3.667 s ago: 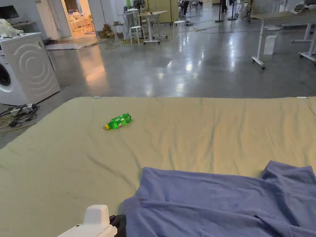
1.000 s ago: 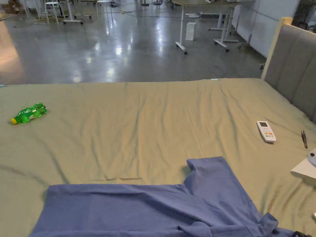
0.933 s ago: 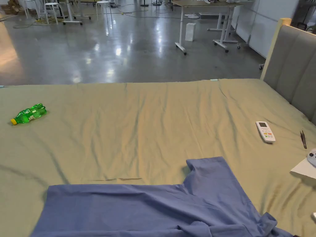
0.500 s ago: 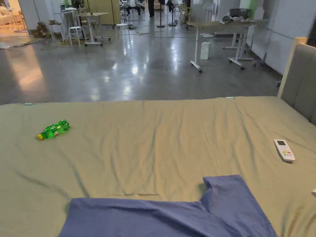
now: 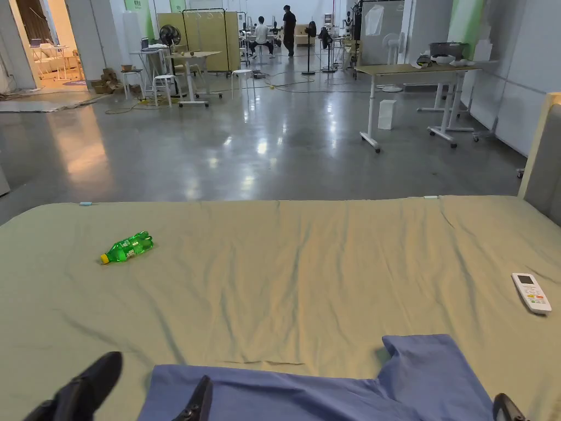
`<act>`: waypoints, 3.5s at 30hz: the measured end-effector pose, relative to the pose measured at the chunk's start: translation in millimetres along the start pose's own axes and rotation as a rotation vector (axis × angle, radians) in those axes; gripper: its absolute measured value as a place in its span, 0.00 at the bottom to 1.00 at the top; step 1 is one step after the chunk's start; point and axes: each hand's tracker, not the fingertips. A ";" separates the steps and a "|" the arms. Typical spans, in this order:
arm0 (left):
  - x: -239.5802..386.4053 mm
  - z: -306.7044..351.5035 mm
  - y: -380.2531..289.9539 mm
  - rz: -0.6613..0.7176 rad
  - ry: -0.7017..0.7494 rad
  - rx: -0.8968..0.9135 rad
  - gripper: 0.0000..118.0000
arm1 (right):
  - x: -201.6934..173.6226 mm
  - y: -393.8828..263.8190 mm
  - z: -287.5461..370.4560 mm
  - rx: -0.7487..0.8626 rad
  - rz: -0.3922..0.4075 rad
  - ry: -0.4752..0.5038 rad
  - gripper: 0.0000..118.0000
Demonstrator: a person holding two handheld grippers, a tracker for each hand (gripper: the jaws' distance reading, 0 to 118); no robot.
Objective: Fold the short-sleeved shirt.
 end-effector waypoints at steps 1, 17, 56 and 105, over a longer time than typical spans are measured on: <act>6.7 0.7 1.4 -0.020 0.005 -0.011 0.38 | -4.7 0.2 1.2 -0.009 -0.002 0.000 0.40; -6.0 14.3 -5.7 -0.017 0.047 -0.105 0.00 | -18.9 -11.3 7.5 -0.034 0.034 0.035 0.00; -99.6 -127.5 -104.4 0.413 -0.023 -0.492 0.68 | -12.8 -45.5 -11.7 -0.212 -0.076 0.062 0.00; -120.5 -354.1 -226.9 0.015 0.055 -1.090 0.06 | 116.1 -171.9 -357.8 -0.904 -0.072 -0.085 0.48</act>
